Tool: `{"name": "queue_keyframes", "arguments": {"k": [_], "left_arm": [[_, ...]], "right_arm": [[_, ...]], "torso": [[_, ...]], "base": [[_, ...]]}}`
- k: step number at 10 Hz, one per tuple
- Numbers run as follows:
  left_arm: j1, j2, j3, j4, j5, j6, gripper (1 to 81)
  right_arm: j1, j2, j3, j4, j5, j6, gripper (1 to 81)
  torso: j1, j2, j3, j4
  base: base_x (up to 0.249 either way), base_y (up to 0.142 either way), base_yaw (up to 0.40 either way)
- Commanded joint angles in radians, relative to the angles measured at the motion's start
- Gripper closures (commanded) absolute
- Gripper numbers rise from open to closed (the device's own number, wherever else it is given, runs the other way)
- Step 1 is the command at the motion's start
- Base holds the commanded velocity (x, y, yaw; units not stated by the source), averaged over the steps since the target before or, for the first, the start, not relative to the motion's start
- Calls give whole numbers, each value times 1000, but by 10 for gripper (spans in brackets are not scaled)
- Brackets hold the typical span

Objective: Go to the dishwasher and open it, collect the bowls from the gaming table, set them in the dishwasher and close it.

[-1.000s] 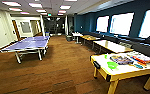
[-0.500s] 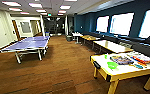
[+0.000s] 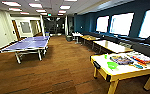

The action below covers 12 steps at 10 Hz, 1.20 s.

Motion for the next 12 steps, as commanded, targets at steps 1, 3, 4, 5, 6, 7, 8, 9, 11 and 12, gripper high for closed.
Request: {"name": "queue_keyframes", "arguments": {"k": [1, 3, 4, 5, 6, 7, 8, 9, 11, 12], "left_arm": [[-48, -1, -2, 7, 47, 0, 10], [-48, -1, -2, 7, 47, 1, 10], [-50, -1, -2, 8, 45, 1, 10], [-50, -1, -2, 8, 46, 1, 10], [-50, -1, -2, 8, 47, 1, 10], [-50, -1, -2, 8, 47, 0, 10], [-51, -1, -2, 8, 47, 0, 10], [-51, -1, -2, 8, 48, 0, 10], [-51, -2, -2, 8, 48, 0, 10], [-53, -2, -2, 8, 48, 1, 10]], "right_arm": [[54, 5, 4, -5, -46, -2, 10], [55, 5, 4, -5, -46, -2, 10], [55, 5, 4, -5, -47, 0, 10], [55, 5, 3, -5, -46, -2, 10], [55, 5, 4, -5, -47, -2, 10], [55, 5, 4, -5, -46, 0, 10], [55, 5, 3, -5, -46, 0, 10], [54, 5, 4, -5, -46, 0, 10], [55, 5, 6, -5, -46, 0, 10], [55, 5, 6, -5, -46, 0, 10]], "torso": [[0, 0, 0, 0], [0, 0, 0, 0], [0, 0, 0, 0], [0, 0, 0, 0], [-1, 0, 0, 0], [0, 0, 0, 0], [0, 0, 0, 0], [-1, 0, 0, 0], [-1, 0, 0, 0], [-1, 0, 0, 0]], "base": [[0, 0, -234], [0, 0, -333], [0, 0, -335], [0, 0, -337], [0, 0, -339], [0, 0, -339], [0, 0, -339], [0, 0, -340], [0, 0, -342], [0, 0, -347]]}}
